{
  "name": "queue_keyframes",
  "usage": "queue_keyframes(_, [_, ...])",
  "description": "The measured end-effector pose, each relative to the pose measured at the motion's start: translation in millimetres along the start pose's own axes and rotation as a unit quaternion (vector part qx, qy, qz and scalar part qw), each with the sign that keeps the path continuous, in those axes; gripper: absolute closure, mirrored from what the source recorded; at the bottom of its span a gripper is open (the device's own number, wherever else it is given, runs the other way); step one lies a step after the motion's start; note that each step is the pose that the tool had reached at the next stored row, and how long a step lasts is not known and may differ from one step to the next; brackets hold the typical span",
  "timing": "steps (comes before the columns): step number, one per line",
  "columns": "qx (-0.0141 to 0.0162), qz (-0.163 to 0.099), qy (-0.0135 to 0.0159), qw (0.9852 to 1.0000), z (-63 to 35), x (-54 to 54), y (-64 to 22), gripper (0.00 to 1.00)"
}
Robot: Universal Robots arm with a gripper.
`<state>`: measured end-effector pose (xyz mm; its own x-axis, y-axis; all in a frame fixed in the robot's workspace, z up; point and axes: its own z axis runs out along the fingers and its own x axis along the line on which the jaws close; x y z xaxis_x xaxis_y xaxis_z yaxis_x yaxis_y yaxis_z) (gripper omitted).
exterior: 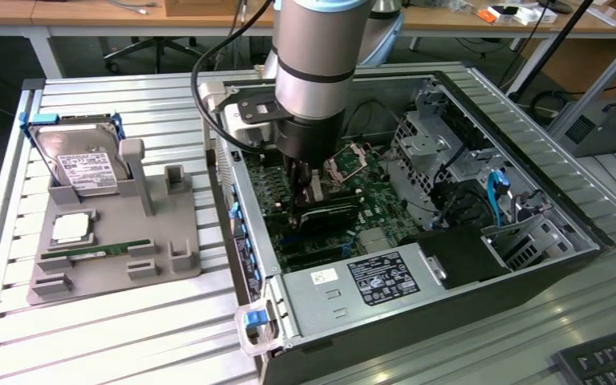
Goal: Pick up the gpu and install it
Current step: 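Press down on the gpu until it lock into place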
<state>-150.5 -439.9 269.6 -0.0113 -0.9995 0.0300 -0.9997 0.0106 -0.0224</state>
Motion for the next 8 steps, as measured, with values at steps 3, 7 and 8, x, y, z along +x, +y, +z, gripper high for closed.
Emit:
queue_keyframes(3, [0.0, 0.0, 0.0, 1.0, 0.0, 0.1, 0.0, 0.89])
queue_keyframes(7, [0.0004, 0.0, -0.0034, 1.0, -3.2, 0.1, -0.1, 0.89])
queue_keyframes(8, [0.0002, 0.0, -0.0036, 1.0, -5.0, 0.2, -0.1, 0.89])
